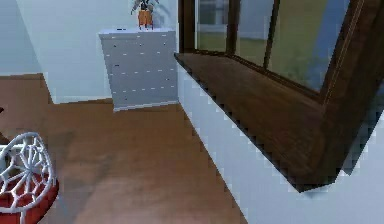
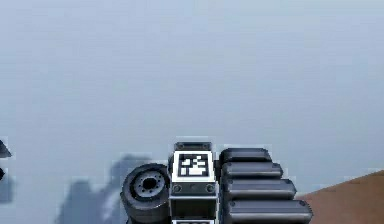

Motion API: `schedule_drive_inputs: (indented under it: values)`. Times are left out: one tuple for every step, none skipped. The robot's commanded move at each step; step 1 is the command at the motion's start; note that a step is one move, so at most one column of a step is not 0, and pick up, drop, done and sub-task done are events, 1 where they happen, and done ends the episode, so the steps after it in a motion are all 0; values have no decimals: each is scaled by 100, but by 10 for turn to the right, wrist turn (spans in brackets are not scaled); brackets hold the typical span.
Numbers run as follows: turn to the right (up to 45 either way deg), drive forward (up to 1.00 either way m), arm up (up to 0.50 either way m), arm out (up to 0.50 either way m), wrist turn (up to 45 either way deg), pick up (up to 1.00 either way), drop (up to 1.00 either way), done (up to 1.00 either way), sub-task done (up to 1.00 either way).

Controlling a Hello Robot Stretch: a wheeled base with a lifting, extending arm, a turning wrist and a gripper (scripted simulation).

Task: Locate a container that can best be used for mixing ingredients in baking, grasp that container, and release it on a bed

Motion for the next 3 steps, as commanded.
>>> schedule_drive_inputs:
  values:
    - [-150,0,0,0,0,0,0,0,0]
    - [0,100,0,0,0,0,0,0,0]
    - [-30,0,0,0,0,0,0,0,0]
